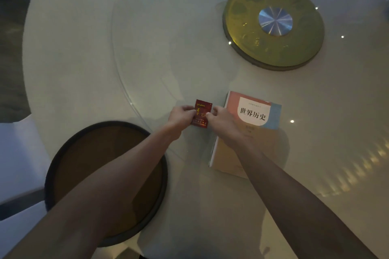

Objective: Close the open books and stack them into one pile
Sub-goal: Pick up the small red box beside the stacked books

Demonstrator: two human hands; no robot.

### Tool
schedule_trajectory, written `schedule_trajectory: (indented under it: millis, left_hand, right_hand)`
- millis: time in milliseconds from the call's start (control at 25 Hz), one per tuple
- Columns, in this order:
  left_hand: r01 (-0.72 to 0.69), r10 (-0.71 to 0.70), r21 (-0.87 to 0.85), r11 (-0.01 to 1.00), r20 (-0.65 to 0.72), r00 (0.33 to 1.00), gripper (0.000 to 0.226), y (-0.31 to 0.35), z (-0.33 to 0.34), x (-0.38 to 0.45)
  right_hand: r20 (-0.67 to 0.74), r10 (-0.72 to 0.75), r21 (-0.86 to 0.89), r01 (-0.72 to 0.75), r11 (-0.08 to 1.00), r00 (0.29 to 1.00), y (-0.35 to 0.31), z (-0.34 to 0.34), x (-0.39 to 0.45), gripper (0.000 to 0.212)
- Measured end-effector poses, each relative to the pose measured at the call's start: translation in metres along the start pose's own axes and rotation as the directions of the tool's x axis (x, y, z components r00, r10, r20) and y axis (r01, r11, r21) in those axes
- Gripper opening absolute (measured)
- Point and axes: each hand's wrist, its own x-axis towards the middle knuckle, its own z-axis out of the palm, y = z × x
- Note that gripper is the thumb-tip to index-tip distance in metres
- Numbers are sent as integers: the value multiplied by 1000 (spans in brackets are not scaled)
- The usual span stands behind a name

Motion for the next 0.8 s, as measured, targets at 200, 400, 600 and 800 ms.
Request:
schedule_trajectory:
  millis: [200, 400, 600, 800]
  left_hand:
    - [-128, 139, 122, 984, -95, 986, 29, -19, -34, -19]
    - [-178, 223, 192, 965, -248, 943, 24, -74, -106, -65]
    - [-68, 122, 165, 984, -343, 931, 25, -148, -160, -112]
    - [-16, 75, 160, 987, -367, 927, 29, -193, -175, -140]
  right_hand:
    - [54, -8, 219, -4, 976, 999, -12, 30, -14, 25]
    - [234, -64, 210, 14, 978, 970, -28, 93, -54, 30]
    - [406, -26, 154, -40, 987, 913, -29, 160, -102, 28]
    - [506, 43, 113, -116, 987, 861, -15, 197, -130, 56]
